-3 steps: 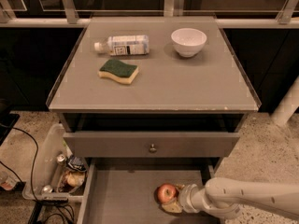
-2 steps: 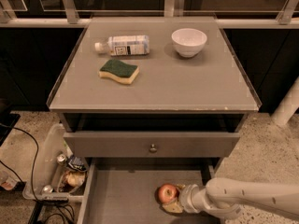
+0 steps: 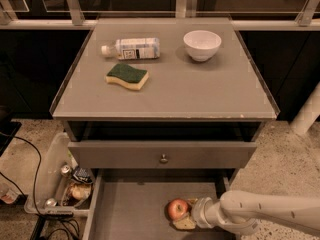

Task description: Place apple into middle drawer

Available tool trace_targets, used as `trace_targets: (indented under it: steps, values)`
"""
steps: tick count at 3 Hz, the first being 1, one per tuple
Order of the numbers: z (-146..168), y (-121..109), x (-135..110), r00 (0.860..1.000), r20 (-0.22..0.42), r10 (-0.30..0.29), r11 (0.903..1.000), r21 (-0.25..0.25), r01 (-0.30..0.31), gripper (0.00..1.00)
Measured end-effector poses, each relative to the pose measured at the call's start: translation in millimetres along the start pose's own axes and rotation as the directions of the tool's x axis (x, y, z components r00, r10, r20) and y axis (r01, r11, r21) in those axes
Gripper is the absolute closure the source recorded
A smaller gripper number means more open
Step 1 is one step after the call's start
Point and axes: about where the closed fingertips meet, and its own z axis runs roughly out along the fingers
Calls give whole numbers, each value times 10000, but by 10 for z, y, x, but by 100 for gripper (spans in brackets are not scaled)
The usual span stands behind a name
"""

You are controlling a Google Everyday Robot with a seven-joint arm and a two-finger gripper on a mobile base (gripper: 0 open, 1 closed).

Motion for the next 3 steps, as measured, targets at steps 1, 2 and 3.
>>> trace_targets:
  steps: [1, 2, 3]
  values:
    - [0, 0, 0, 10000, 0, 0, 10000, -1, 0, 11]
    - [0, 0, 0, 10000, 0, 0, 10000, -1, 0, 0]
    - [1, 1, 0, 10000, 0, 0, 10000, -1, 0, 0]
